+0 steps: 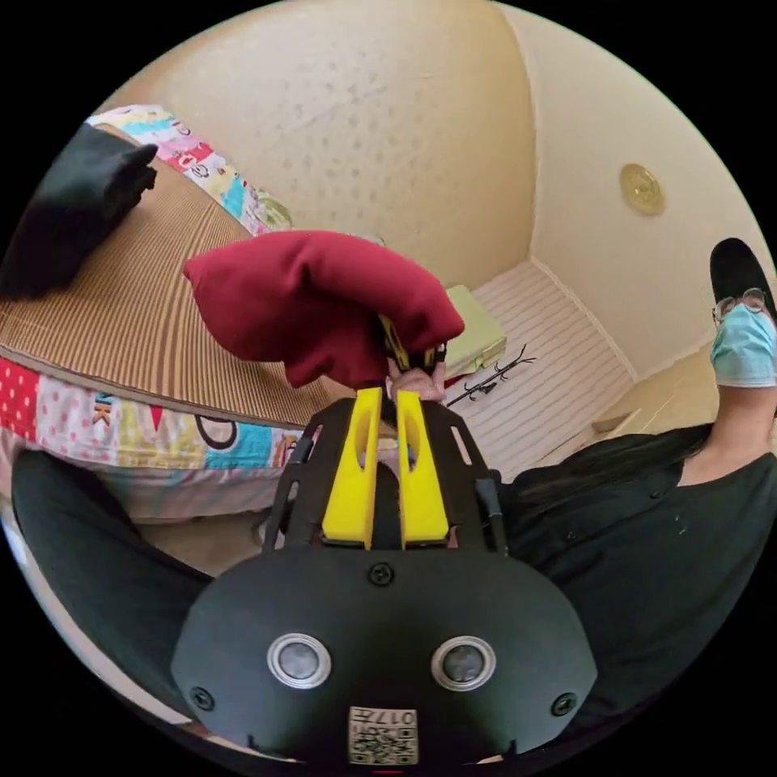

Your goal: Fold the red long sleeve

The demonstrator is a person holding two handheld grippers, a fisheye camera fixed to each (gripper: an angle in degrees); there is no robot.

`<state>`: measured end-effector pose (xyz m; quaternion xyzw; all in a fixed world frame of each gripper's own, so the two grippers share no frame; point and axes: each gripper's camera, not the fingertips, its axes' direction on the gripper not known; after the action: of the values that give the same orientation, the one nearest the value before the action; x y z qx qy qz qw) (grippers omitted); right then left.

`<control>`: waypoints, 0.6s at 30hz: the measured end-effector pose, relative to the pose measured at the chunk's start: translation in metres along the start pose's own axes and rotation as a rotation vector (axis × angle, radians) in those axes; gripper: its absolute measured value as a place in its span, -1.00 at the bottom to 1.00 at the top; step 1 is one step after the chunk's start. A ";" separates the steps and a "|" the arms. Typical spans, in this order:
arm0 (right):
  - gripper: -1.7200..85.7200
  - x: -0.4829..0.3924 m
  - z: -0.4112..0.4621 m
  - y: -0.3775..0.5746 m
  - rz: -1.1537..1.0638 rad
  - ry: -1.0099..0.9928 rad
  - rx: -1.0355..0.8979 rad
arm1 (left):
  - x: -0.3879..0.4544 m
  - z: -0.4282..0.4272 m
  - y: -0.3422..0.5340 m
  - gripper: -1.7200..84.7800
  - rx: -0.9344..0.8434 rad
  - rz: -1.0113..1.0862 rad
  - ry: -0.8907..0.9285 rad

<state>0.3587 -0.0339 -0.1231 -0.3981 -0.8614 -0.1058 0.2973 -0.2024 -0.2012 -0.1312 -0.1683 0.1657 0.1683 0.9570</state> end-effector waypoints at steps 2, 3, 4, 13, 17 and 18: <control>-0.64 -0.018 0.065 -0.055 -0.109 -0.107 -0.073 | 0.010 -0.038 0.006 -0.82 0.074 0.035 -0.124; -0.64 -0.022 0.083 -0.067 -0.134 -0.135 -0.087 | 0.013 -0.059 0.012 -0.79 0.118 0.032 -0.189; -0.64 -0.033 0.122 -0.088 -0.185 -0.178 -0.109 | 0.013 -0.077 0.020 -0.80 0.161 0.012 -0.241; -0.63 0.027 0.364 -0.095 -0.029 -0.143 -0.100 | 0.003 -0.132 0.078 -0.76 0.316 -0.192 -0.435; -0.69 0.108 0.369 0.005 0.092 0.042 -0.403 | 0.007 -0.116 0.072 -0.76 0.249 -0.193 -0.607; -0.70 0.114 0.360 0.021 0.088 0.057 -0.445 | 0.010 -0.104 0.066 -0.77 0.208 -0.172 -0.685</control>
<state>0.1625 0.2022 -0.3444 -0.4879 -0.7898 -0.2915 0.2305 -0.2461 -0.1796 -0.2451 -0.0172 -0.1629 0.1162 0.9796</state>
